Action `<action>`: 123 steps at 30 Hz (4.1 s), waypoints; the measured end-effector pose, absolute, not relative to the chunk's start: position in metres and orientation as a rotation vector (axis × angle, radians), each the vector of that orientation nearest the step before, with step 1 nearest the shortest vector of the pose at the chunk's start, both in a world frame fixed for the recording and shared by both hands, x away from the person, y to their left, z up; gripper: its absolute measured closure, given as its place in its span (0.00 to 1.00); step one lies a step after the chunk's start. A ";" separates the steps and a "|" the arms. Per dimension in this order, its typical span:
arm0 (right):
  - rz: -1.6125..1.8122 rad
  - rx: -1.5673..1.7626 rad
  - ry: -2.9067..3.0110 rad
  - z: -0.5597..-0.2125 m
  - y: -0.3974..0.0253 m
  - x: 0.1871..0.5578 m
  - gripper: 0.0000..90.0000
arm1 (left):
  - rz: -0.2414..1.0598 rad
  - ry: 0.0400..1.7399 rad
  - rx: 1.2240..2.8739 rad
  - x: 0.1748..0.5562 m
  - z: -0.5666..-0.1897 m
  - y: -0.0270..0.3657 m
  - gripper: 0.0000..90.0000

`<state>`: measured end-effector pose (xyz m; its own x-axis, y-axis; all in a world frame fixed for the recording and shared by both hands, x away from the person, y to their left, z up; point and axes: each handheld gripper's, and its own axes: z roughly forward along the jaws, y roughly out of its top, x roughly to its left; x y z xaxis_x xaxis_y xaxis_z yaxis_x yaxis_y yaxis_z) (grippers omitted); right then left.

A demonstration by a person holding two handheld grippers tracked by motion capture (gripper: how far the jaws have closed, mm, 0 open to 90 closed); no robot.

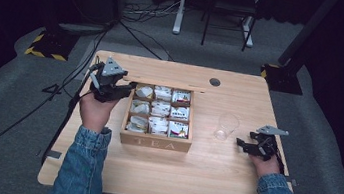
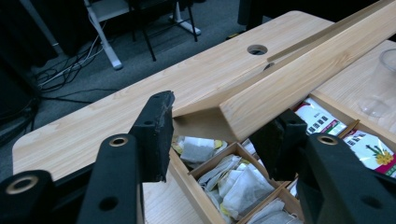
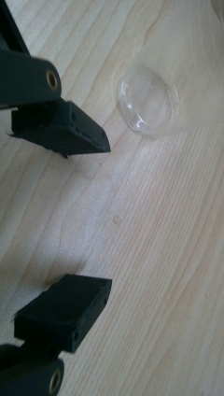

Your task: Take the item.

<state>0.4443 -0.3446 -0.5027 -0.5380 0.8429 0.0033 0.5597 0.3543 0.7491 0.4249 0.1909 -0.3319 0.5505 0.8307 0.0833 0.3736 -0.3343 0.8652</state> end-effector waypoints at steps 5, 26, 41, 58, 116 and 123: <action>1.018 1.252 2.259 -0.499 -0.345 0.444 0.42 | 0.675 0.975 1.930 0.424 -0.332 0.191 0.56; 1.106 1.265 2.227 -0.448 -0.351 0.413 0.45 | 0.672 0.969 1.943 0.425 -0.335 0.190 0.55; 1.148 1.152 2.287 -0.414 -0.327 0.393 0.45 | 0.669 0.973 1.953 0.424 -0.336 0.190 0.55; 1.243 0.850 2.468 -0.386 -0.234 0.390 0.45 | 0.633 0.968 1.951 0.426 -0.337 0.192 0.53; 1.231 0.529 2.786 -0.417 -0.022 0.441 0.68 | 0.604 0.946 1.966 0.431 -0.336 0.195 0.51; 1.182 0.498 2.800 -0.424 -0.008 0.445 0.67 | 0.603 0.947 1.965 0.431 -0.336 0.195 0.51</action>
